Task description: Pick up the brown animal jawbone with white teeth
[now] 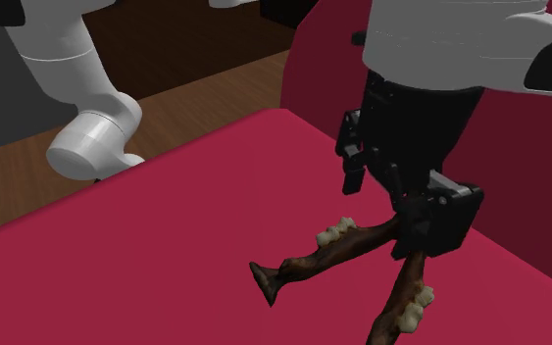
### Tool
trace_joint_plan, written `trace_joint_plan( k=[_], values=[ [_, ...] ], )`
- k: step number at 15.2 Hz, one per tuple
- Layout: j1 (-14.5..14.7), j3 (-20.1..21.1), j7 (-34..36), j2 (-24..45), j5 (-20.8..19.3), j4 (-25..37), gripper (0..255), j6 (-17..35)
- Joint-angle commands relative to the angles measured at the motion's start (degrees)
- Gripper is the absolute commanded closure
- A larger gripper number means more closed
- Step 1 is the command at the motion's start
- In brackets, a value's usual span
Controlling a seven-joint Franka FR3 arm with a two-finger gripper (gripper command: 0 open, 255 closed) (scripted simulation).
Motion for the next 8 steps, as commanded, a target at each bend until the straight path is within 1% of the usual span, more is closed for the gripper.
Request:
trace_joint_plan(
  k=[1,5,8],
  values=[
    [-0.14,-0.03,-0.26,0.65,0.34,-0.42,0,1.07],
    [0.07,0.06,0.12,0.00,0.01,-4.29,0,4.34],
    [0.09,0.08,0.17,-0.07,-0.03,-4.82,0,4.80]
  ],
)
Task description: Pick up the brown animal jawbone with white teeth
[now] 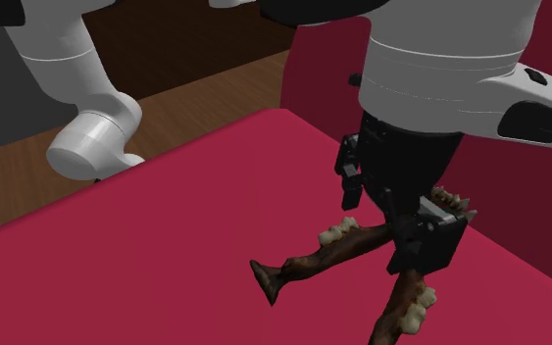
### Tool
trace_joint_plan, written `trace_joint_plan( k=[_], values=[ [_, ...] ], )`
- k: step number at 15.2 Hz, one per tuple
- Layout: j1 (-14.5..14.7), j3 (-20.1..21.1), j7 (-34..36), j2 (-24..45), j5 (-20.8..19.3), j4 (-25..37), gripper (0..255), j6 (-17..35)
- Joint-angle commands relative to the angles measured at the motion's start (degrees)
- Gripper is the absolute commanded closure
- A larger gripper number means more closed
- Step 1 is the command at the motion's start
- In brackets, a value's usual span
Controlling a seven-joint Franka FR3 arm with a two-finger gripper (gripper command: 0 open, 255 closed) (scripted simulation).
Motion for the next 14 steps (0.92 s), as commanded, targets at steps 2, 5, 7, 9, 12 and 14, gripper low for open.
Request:
trace_joint_plan(
  k=[2,5,7,9,12,14],
  values=[
    [0.00,0.00,0.02,-0.02,-0.03,-0.27,255,0.14],
    [0.00,-0.01,0.01,-0.02,-0.03,-0.28,255,0.16],
    [0.02,0.00,0.04,-0.07,-0.05,-0.35,255,0.17],
    [0.03,0.01,0.06,-0.10,-0.07,-0.36,255,0.15],
    [-0.07,-0.03,-0.14,0.28,0.13,1.61,255,-1.46],
    [-0.18,-0.08,-0.34,0.62,0.30,3.56,255,-3.10]
  ],
)
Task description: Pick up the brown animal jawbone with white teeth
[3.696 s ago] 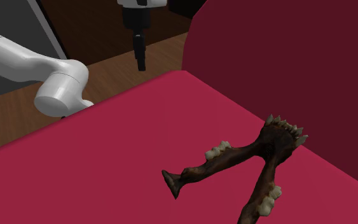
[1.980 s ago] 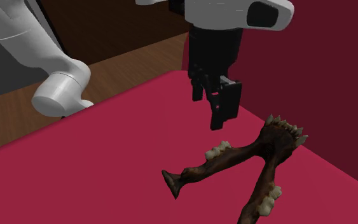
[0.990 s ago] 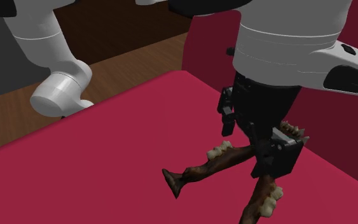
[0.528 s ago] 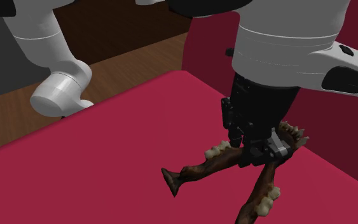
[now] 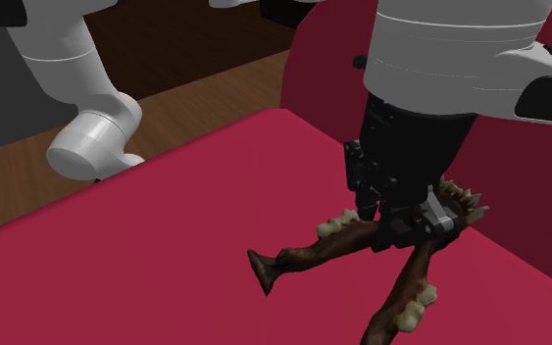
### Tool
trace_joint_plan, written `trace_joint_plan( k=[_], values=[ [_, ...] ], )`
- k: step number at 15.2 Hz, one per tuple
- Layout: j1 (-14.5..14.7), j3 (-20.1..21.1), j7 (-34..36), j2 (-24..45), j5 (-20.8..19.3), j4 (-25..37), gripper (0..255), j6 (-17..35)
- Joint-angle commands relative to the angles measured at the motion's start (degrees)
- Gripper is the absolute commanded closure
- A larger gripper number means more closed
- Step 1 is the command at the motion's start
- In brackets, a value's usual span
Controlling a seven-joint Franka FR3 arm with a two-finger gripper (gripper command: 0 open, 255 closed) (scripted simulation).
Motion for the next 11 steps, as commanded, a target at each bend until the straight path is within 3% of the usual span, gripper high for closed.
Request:
trace_joint_plan(
  k=[1,11],
  values=[
    [-0.08,-0.04,-0.15,0.27,0.14,1.77,255,-1.50],
    [-1.20,-0.43,-1.52,3.44,1.71,13.58,255,-10.38]
  ],
)
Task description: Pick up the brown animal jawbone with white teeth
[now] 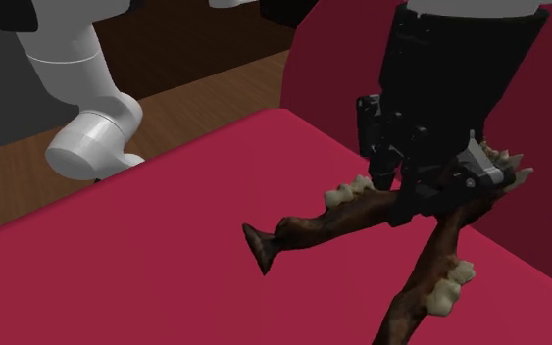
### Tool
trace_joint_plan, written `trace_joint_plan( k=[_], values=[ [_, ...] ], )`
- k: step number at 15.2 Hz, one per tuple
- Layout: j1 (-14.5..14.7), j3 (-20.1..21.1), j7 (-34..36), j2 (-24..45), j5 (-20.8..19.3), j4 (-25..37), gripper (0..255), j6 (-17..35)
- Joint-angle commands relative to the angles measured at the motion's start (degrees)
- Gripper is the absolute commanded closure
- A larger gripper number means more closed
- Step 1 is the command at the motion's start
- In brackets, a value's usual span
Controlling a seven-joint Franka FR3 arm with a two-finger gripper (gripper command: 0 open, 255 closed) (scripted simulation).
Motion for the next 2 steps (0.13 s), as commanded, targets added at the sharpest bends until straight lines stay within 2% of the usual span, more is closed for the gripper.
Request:
trace_joint_plan(
  k=[1,2],
  values=[
    [-0.06,-0.01,-0.04,0.20,0.10,1.41,255,-1.19],
    [-0.06,-0.01,-0.05,0.22,0.11,1.43,255,-1.20]
  ],
)
